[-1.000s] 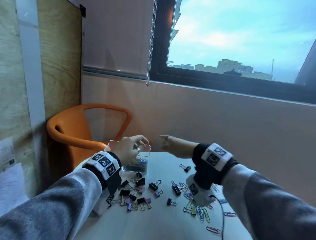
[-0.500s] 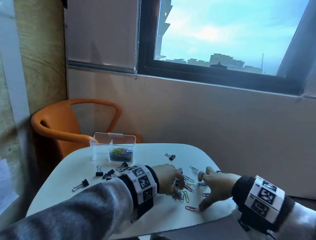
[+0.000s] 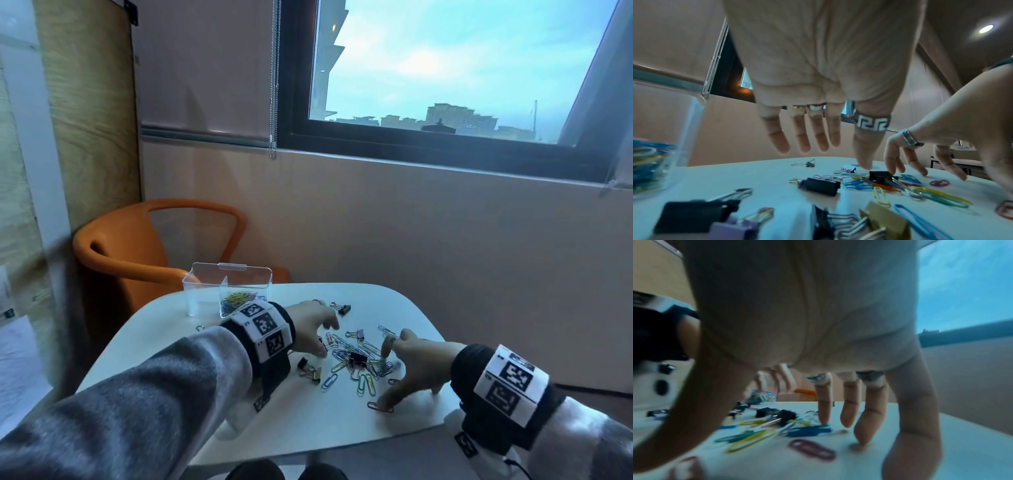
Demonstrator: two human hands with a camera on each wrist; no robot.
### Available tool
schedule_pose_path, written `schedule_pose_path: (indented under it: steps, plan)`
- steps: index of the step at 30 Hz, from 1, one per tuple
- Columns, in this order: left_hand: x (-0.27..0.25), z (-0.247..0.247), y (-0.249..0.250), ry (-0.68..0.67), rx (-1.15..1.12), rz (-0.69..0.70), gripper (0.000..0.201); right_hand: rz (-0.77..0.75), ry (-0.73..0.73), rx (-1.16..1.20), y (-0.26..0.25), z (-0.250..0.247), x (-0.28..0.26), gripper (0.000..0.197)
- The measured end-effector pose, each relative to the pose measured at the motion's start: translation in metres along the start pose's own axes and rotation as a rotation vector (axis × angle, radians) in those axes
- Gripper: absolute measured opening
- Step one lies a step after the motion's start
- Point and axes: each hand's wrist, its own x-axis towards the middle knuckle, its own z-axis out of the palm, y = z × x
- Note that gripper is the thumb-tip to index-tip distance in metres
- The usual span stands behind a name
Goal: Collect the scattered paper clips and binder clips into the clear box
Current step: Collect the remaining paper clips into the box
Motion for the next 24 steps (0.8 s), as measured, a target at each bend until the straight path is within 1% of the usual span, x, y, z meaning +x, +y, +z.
schedule_pose_path:
  steps: [1, 3, 6, 9, 12, 15, 19, 21, 23, 24]
  plan:
    - [0.004, 0.0, 0.003, 0.0, 0.015, 0.025, 0.059, 0.001, -0.007, 0.004, -0.001, 0.003, 0.0, 0.083]
    - [0.012, 0.002, 0.011, -0.043, 0.046, 0.047, 0.07, -0.008, 0.013, 0.057, -0.004, 0.007, 0.003, 0.078]
    - [0.022, 0.007, 0.022, -0.111, 0.097, 0.061, 0.076, -0.042, 0.05, 0.123, -0.005, 0.007, 0.013, 0.066]
    - [0.025, 0.008, 0.024, -0.131, 0.122, 0.063, 0.068, -0.071, 0.066, 0.119, -0.002, 0.002, 0.023, 0.038]
    - [0.026, 0.008, 0.018, -0.121, 0.054, 0.037, 0.054, -0.073, 0.088, 0.136, 0.002, -0.003, 0.034, 0.026]
    - [0.027, 0.009, 0.015, -0.081, 0.003, 0.002, 0.045, -0.101, 0.095, 0.163, 0.004, -0.007, 0.046, 0.012]
    - [0.028, 0.011, 0.014, -0.063, 0.004, -0.019, 0.042, -0.111, 0.12, 0.134, 0.005, -0.012, 0.054, 0.007]
    - [0.028, 0.011, 0.012, -0.048, -0.009, -0.033, 0.044, -0.107, 0.135, 0.121, 0.004, -0.014, 0.057, 0.01]
    - [0.028, 0.01, 0.009, -0.016, -0.042, -0.055, 0.045, -0.097, 0.152, 0.11, 0.002, -0.014, 0.06, 0.009]
    - [0.028, 0.009, 0.008, -0.005, -0.066, -0.067, 0.044, -0.092, 0.16, 0.107, 0.001, -0.014, 0.061, 0.014]
